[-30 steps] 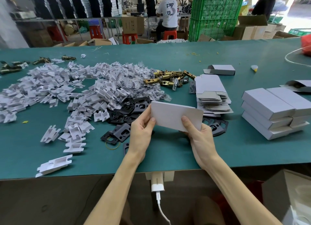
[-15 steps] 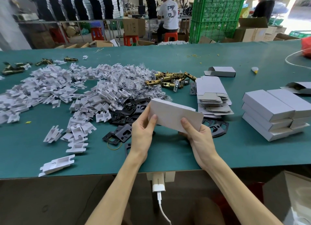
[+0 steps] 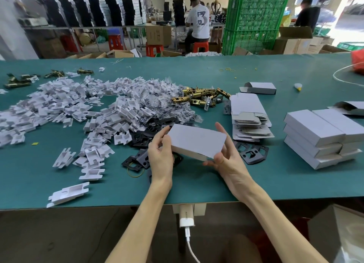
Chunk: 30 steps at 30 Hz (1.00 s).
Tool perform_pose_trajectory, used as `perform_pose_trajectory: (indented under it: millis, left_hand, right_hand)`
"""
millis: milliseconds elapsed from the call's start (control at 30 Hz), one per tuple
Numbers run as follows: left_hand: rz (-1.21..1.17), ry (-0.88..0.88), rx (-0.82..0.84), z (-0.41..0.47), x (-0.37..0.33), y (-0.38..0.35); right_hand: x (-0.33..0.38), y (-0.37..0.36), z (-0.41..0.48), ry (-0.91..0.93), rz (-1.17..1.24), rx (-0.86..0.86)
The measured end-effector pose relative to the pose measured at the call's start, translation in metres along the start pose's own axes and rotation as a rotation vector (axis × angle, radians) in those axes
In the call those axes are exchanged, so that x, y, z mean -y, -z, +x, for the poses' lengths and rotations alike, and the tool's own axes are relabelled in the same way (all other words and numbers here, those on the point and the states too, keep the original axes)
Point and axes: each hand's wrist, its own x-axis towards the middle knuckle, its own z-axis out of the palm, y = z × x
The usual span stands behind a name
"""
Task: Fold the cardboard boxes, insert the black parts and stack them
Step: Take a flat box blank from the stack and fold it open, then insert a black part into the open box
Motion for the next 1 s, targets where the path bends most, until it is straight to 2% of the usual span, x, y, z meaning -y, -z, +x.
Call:
perform_pose_trajectory:
  millis: [267, 533, 600, 700, 833, 1000]
  left_hand:
    - [0.045, 0.039, -0.019, 0.001, 0.004, 0.001]
    - [0.081, -0.017, -0.048, -0.001, 0.002, 0.0]
    - [0.064, -0.009, -0.044, -0.002, 0.0, 0.0]
    - [0.122, -0.026, 0.065, -0.004, -0.002, -0.002]
    - [0.18, -0.061, 0.212, -0.01, -0.005, -0.005]
    - [0.088, -0.063, 0.456, -0.016, -0.014, -0.006]
  right_hand:
    - [-0.001, 0.001, 0.0, -0.019, -0.042, 0.091]
    - [-0.003, 0.008, 0.002, -0.028, -0.026, 0.176]
    - [-0.004, 0.007, 0.001, -0.017, -0.099, 0.194]
    - [-0.011, 0.004, 0.002, 0.008, -0.222, 0.092]
    - [-0.014, 0.003, 0.003, 0.002, -0.024, -0.138]
    - [-0.013, 0.003, 0.005, 0.014, -0.109, -0.123]
